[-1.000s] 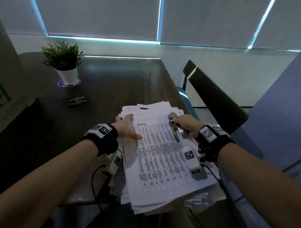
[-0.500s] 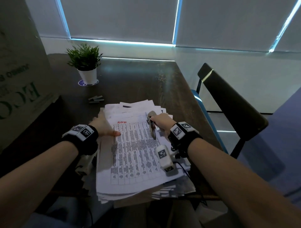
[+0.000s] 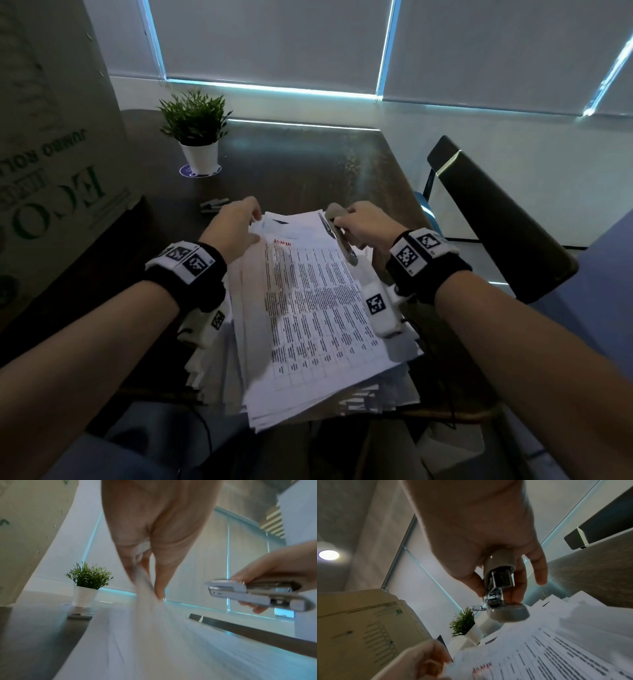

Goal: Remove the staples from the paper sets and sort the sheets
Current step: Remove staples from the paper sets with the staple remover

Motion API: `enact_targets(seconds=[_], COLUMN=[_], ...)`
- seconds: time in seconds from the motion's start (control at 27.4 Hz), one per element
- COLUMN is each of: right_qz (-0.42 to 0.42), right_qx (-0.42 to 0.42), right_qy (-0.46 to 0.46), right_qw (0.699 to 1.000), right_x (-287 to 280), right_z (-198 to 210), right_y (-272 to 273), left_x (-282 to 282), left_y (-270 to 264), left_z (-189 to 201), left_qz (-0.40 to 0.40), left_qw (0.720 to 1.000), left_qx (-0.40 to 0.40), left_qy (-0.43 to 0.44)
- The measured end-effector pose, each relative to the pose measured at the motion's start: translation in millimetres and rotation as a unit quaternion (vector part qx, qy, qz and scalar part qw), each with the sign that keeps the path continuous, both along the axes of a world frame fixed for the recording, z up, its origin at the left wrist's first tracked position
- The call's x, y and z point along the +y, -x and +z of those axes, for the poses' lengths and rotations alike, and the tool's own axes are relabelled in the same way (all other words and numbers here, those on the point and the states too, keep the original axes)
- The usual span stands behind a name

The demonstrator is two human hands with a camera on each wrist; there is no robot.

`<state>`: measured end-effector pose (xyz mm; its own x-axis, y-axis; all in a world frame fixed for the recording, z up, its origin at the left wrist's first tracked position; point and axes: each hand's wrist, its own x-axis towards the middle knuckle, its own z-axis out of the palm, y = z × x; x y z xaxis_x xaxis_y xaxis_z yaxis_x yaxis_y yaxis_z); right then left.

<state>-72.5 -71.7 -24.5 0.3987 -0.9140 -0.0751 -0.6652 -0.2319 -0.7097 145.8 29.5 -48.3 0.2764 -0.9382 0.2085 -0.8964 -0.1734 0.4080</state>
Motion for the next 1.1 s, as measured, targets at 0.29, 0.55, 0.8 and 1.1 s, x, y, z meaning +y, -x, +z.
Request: enact_targets(seconds=[0.29, 0.55, 0.8, 1.1], right_qz=[-0.005, 0.006, 0.043, 0.099], right_qx=[-0.061, -0.169, -0.106, -0.008], right_qy=[-0.051, -0.104, -0.021, 0.022], right_qw=[0.997, 0.980, 0.993, 0.995], right_x=[6.1, 9.1, 21.1, 40.8], right_z=[-0.7, 21.3, 30.1, 38.7], right_y=[-6.8, -15.1, -10.8, 7.9], left_x=[-10.4, -5.7, -1.5, -7.0], left_y=[11.6, 4.2, -2.1, 38.5], left_z=[-26.3, -27.1, -25.3, -17.5], left_qz=[0.011, -0.001, -0.010, -0.161], left_qw=[0.976, 0.969, 0.983, 0.985], left_qx=[-0.086, -0.065, -0.001, 0.027], left_qy=[-0.198, -0.237, -0.186, -0.056])
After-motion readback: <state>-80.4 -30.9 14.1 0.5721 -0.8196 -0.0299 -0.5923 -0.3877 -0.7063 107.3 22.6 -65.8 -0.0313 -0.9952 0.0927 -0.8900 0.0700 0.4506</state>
